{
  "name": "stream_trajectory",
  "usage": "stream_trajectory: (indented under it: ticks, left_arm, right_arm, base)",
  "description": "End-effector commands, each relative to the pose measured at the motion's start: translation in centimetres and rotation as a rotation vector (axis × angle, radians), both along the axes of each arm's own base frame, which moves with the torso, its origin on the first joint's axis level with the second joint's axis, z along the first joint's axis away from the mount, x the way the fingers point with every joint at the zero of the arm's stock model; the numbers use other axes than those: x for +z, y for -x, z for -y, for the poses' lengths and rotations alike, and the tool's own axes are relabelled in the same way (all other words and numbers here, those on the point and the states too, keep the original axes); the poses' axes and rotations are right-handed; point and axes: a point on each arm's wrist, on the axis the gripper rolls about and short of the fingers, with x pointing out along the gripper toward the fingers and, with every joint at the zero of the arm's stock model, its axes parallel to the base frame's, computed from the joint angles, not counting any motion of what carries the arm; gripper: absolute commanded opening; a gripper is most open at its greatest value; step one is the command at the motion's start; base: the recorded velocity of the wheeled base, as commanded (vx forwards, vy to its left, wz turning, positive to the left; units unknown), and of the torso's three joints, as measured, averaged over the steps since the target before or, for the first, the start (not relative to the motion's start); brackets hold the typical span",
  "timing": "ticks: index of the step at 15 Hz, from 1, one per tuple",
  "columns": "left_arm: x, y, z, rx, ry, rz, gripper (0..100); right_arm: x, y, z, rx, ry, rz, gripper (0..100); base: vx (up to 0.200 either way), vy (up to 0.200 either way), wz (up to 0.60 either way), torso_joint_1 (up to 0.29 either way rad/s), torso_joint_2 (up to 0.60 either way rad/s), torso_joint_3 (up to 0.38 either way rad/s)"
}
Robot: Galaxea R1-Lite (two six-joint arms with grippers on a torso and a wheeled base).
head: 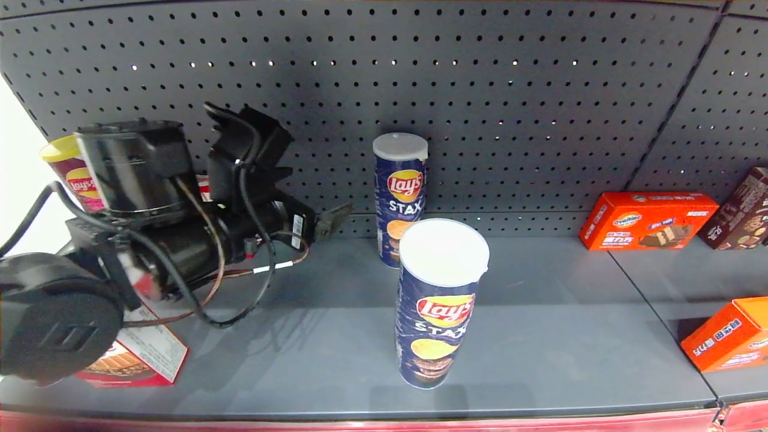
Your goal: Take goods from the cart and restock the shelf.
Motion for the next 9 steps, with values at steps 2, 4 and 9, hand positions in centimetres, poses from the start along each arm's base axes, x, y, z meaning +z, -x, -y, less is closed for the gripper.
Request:
stream_trajectory:
  ticks: [2, 4, 9]
  left_arm:
    - [2.2, 8.8, -2.8, -0.062, 0.097, 0.081, 100]
    - [2.5, 11.5, -3.7, -0.095, 0.120, 0.118, 100]
    - [2.3, 20.5, -9.0, -0.098, 0.202, 0.288, 100]
  right_arm:
    - [0.0, 0.0, 0.0, 0.000, 0.000, 0.000, 100]
    - [0.0, 0.0, 0.0, 0.000, 0.001, 0.001, 100]
    - [0.0, 0.0, 0.0, 0.000, 0.001, 0.001, 100]
  base:
    - [0.000, 0.000, 0.00, 0.000, 0.00, 0.000]
    - [0.000, 0.000, 0.00, 0.000, 0.00, 0.000]
    - [0.000, 0.000, 0.00, 0.000, 0.00, 0.000]
